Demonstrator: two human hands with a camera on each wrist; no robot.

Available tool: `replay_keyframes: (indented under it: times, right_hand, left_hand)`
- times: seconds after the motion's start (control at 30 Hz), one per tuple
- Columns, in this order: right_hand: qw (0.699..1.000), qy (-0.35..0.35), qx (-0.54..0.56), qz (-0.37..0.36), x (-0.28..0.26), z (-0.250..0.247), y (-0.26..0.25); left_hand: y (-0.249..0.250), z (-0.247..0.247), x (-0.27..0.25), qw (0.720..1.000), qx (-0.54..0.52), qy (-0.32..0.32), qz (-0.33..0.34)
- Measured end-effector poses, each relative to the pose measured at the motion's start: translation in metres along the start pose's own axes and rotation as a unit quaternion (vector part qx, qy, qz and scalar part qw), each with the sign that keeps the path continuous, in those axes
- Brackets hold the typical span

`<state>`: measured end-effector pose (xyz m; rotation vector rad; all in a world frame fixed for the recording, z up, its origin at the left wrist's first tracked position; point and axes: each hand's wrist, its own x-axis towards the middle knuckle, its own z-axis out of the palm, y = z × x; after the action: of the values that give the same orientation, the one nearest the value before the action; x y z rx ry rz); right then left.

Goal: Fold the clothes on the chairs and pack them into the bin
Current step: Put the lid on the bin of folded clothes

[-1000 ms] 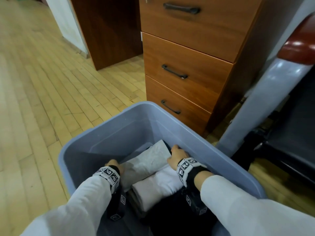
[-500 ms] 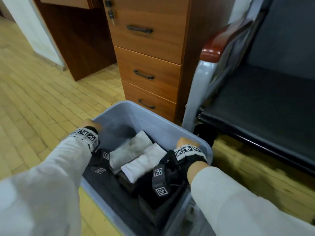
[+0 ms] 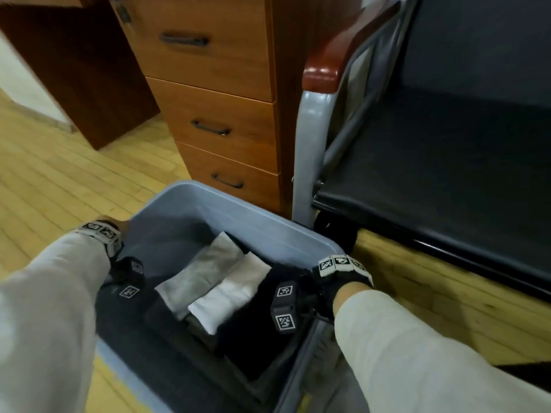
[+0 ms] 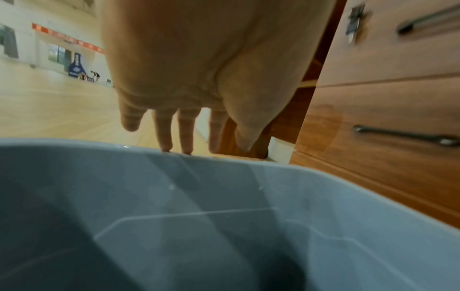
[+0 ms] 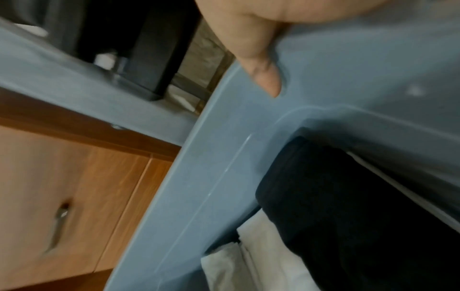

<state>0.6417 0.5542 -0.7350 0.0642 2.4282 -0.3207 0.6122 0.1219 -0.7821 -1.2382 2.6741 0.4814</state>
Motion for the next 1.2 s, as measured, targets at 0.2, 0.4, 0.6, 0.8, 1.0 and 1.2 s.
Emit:
replay_keyframes:
  times: [0.2, 0.4, 0.6, 0.8, 1.0, 1.2]
  right_hand:
    - [0.995, -0.066, -0.025, 0.064, 0.030, -0.015, -0.009]
    - [0.990, -0.095, -0.008, 0.100, 0.035, -0.031, -0.011]
    - [0.989, -0.119, 0.038, 0.076, -0.013, -0.056, -0.033]
    - [0.989, -0.140, 0.037, 0.008, -0.084, -0.117, -0.059]
    - [0.984, -0.134, 0.119, 0.015, -0.170, -0.225, -0.098]
    - [0.997, -0.048, 0.056, 0.016, -0.261, -0.353, -0.133]
  left_hand:
    - [0.010, 0.013, 0.017, 0.998, -0.051, -0.018, -0.027]
    - [0.010, -0.001, -0.003, 0.998, -0.036, 0.019, -0.047]
    - [0.007, -0.093, -0.044, 0.996, 0.014, 0.053, -0.068]
    - [-0.012, -0.220, -0.102, 0.992, 0.036, 0.067, -0.105]
    - [0.003, -0.360, -0.149, 0.989, 0.006, 0.078, -0.122]
    - [0.042, -0.501, -0.179, 0.992, -0.031, 0.078, -0.095]
